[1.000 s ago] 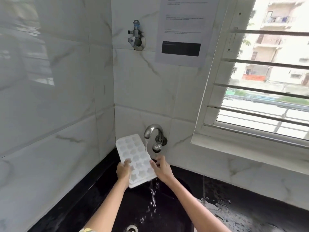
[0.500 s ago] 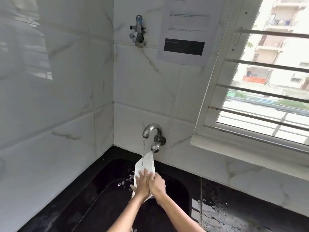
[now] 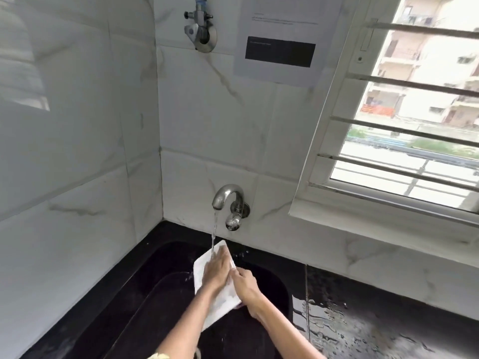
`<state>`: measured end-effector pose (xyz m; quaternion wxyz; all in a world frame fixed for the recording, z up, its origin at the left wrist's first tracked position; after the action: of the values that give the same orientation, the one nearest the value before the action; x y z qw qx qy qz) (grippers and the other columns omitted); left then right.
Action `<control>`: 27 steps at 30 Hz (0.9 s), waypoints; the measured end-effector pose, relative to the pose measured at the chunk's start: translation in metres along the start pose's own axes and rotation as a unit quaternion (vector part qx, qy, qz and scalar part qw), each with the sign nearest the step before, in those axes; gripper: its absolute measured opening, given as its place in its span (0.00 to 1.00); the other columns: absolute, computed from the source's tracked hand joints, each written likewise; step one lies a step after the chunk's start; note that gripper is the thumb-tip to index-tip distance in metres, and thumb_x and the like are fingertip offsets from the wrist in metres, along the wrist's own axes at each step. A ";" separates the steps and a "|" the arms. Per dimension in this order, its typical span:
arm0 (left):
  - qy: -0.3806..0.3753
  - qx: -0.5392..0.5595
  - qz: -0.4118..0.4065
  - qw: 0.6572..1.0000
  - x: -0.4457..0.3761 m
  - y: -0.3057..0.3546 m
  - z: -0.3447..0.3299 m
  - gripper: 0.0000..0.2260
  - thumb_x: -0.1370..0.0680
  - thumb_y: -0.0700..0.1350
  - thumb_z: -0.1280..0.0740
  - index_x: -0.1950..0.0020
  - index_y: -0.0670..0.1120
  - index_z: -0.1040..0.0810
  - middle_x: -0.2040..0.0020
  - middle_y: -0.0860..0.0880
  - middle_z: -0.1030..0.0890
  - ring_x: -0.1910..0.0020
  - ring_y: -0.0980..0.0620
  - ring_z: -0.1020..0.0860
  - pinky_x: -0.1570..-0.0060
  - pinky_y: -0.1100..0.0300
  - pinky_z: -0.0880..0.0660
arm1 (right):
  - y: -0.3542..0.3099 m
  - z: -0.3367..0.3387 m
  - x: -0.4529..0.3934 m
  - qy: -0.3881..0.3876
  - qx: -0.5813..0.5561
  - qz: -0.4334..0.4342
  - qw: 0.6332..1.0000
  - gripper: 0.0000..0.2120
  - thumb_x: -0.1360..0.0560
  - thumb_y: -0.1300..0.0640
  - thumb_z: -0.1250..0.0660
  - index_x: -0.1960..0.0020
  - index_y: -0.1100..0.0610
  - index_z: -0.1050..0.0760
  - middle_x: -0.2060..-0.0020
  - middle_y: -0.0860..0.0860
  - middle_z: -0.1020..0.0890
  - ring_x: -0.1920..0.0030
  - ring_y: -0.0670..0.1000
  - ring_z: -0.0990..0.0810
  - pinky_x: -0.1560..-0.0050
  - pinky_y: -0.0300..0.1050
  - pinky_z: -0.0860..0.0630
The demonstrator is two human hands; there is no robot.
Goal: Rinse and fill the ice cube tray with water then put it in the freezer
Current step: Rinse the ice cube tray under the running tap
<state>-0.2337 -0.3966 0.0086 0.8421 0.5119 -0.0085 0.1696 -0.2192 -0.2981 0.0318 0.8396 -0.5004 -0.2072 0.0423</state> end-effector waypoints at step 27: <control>0.263 0.185 0.229 0.919 0.017 -0.076 0.082 0.27 0.20 0.57 0.43 0.49 0.32 0.21 0.54 0.38 0.19 0.49 0.37 0.20 0.53 0.52 0.26 | -0.019 -0.120 -0.047 -0.032 0.412 0.322 0.852 0.26 0.20 0.47 0.63 0.24 0.55 0.54 0.24 0.53 0.53 0.28 0.52 0.66 0.26 0.59 0.58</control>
<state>-0.1820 -0.4948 -0.0138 0.6423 0.5796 0.1279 0.4849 -0.2177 -0.4194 -0.0155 0.9011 -0.1461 -0.0251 0.4076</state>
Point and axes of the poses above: each hand's wrist, its own x-axis away from the middle knuckle, its own z-axis out of the back of the hand, y = z × x, the point moved 1 cm from there along -x, towards the middle knuckle
